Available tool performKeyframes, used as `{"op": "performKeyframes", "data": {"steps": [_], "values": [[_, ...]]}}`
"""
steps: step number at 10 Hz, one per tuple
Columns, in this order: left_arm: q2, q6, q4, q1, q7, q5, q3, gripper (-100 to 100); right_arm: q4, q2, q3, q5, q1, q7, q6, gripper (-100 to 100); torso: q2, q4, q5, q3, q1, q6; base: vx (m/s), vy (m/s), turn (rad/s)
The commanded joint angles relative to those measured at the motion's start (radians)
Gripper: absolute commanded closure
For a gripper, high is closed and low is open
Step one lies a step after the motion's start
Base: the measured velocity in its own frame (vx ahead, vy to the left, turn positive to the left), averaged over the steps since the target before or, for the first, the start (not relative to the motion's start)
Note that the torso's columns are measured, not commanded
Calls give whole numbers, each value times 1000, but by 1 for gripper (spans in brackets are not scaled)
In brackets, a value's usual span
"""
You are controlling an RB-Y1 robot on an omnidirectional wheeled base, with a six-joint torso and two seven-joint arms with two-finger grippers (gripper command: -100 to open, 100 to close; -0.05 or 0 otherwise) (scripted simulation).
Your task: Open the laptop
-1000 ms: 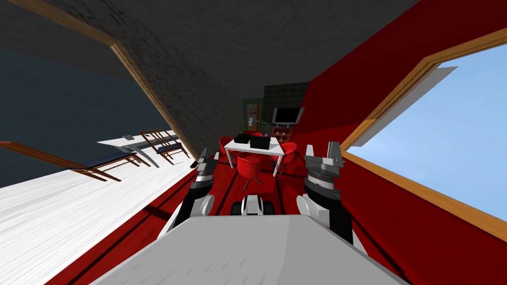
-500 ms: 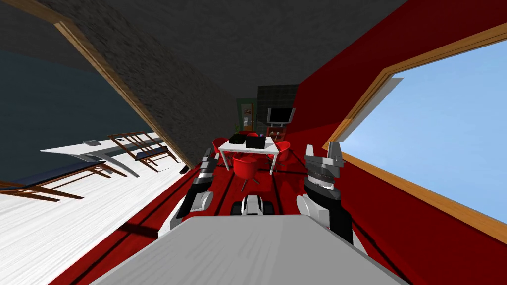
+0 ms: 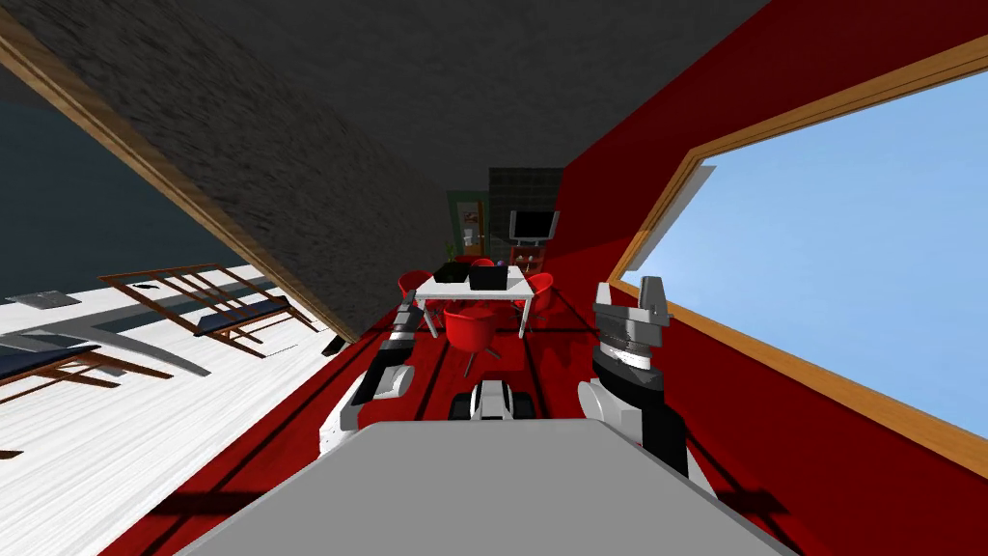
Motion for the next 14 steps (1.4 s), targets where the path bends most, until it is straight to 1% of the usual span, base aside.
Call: {"op": "performKeyframes", "data": {"steps": [1,2,3,4,5,6,7,9,10,11,12,13,14], "values": [[28,10,65,-39,-37,28,23,-100,0,0,0,0,0,0,0,0,0,0,0,0,0,-1,6,-1,-183],[44,18,93,-67,-64,46,37,-100,0,0,0,0,0,0,0,0,0,0,0,0,0,0,9,3,-294],[44,18,107,-67,-64,46,37,-100,0,0,0,0,0,0,0,0,0,0,0,0,0,0,7,6,-96],[60,27,141,-95,-91,65,51,-100,0,0,0,0,0,0,0,0,0,0,0,0,0,-1,8,0,-203],[60,27,151,-95,-91,65,51,-100,0,0,0,0,0,0,0,0,0,0,0,0,0,0,6,3,-94],[77,35,186,-124,-118,84,66,-100,0,0,0,0,0,0,0,0,0,0,0,0,0,-1,7,1,-165],[77,35,196,-124,-118,84,66,-100,0,0,0,0,0,0,0,0,0,0,0,0,0,0,6,4,-116],[111,54,272,-183,-175,123,96,-100,0,0,0,0,0,0,0,0,0,0,0,0,0,0,8,3,-283],[111,54,292,-183,-175,123,96,-100,0,0,0,0,0,0,0,0,0,0,0,0,0,0,9,9,-99],[129,64,329,-214,-204,143,111,-100,0,0,0,0,0,0,0,0,0,0,0,0,0,-1,8,2,-149],[129,64,343,-214,-204,143,111,-100,0,0,0,0,0,0,0,0,0,0,0,0,0,0,6,4,-105],[148,74,382,-245,-233,162,127,-100,0,0,0,0,0,0,0,0,0,0,0,0,0,0,6,2,-232],[148,74,394,-245,-233,162,127,-100,0,0,0,0,0,0,0,0,0,0,0,0,0,0,5,5,-99]]}}
